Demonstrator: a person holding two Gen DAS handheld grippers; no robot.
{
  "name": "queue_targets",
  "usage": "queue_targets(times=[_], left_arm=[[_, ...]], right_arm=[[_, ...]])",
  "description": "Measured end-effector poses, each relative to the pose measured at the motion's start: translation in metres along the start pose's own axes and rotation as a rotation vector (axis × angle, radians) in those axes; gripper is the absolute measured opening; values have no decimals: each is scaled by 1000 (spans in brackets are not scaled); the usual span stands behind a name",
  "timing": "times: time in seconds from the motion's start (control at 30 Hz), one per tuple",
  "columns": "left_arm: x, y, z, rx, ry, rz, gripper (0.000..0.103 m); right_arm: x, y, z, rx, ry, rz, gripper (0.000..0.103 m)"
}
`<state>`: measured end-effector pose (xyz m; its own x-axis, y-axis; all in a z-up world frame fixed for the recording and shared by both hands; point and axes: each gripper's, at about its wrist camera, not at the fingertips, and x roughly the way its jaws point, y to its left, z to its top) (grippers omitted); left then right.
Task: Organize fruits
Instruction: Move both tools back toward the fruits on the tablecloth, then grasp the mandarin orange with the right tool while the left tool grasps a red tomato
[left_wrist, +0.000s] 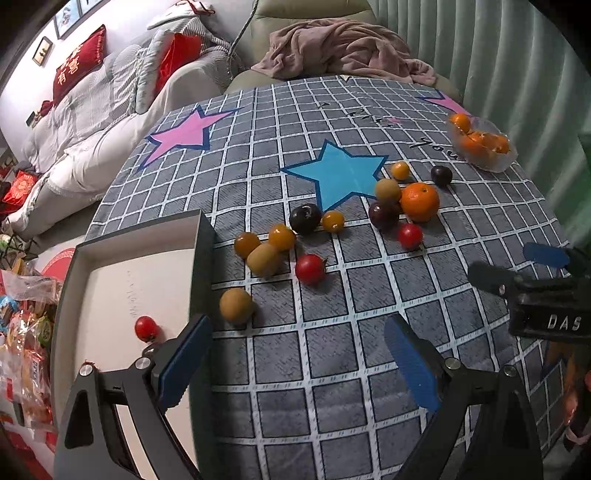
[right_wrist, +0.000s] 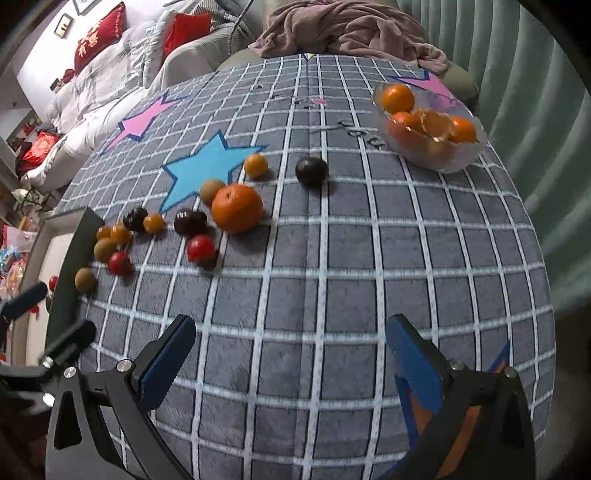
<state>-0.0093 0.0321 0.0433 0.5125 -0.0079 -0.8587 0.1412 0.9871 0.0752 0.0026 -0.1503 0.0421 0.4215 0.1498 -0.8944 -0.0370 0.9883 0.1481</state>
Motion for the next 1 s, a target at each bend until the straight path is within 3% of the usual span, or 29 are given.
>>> queue_targets(times=[0.2,0.37,0.63,0.67,0.7,0.77,0.83,1.0], left_arm=[[6,2,5,2,-2,3,95],[11,9,11,-17,4,-1,95],[21,7,19,-22,12,-5,95],[24,6,20,-23,16,-6,94],[25,5,22,-23,18,-8,84],[30,3,24,-24,34,-13,77],[34,3,25,-34,42,-14,77],[38,5,22,-49,37,-32,77]], right_arm=[[14,10,24,-18,-10,18,96],[33,18,44,-36,0,24,75],[49,22,53,-46,-10,57,70],[50,23,54,-53,-13,61,69],[51,24,55,-58,-15,63,69],[51,26,57,-67,-23,70,55],[52,29,57,-74,-25,89,42],[46,25,53,-71,-46,94,42]])
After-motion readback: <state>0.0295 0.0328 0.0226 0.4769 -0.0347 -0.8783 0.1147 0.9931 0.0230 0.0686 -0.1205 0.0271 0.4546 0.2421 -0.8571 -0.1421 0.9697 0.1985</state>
